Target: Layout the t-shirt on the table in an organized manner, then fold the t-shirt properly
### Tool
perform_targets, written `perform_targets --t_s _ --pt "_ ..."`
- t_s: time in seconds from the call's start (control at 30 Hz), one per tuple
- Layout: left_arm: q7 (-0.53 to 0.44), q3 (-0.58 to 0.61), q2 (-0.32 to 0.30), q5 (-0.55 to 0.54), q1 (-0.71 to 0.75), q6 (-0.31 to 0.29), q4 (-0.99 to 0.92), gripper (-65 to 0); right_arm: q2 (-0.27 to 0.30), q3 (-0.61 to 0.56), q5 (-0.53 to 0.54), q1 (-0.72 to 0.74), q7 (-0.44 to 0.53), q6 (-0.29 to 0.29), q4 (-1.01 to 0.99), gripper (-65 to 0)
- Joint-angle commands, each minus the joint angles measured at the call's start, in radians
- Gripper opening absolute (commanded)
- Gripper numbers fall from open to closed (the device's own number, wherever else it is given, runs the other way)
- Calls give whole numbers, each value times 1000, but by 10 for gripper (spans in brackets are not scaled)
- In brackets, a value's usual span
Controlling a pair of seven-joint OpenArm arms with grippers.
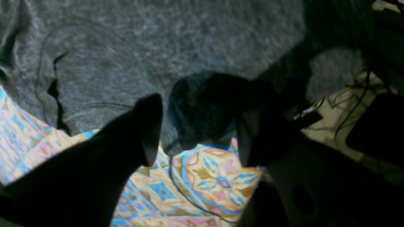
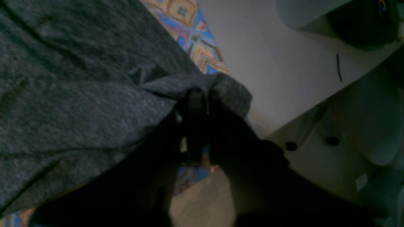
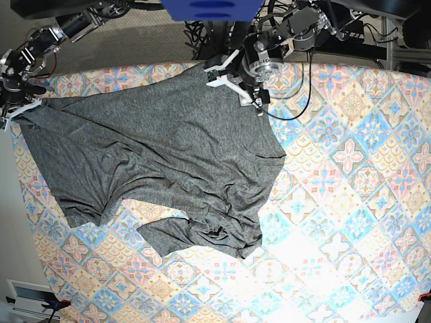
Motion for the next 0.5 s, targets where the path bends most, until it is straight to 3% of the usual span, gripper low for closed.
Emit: perform_targets --t_s 0.0,0.13,0.3,0.47 --pt "-11 4 -1 -17 15 -5 46 -289 19 4 11 8 25 -5 18 -627" --pt "12 -6 -1 -14 11 -76 24 -289 19 6 11 8 25 -5 18 -627" --pt "-93 -58 0 -12 6 -82 -147 -289 19 6 11 8 27 -5 18 -627" --pt "-139 -141 3 -16 9 -94 -152 -289 19 6 11 8 27 -5 18 -627"
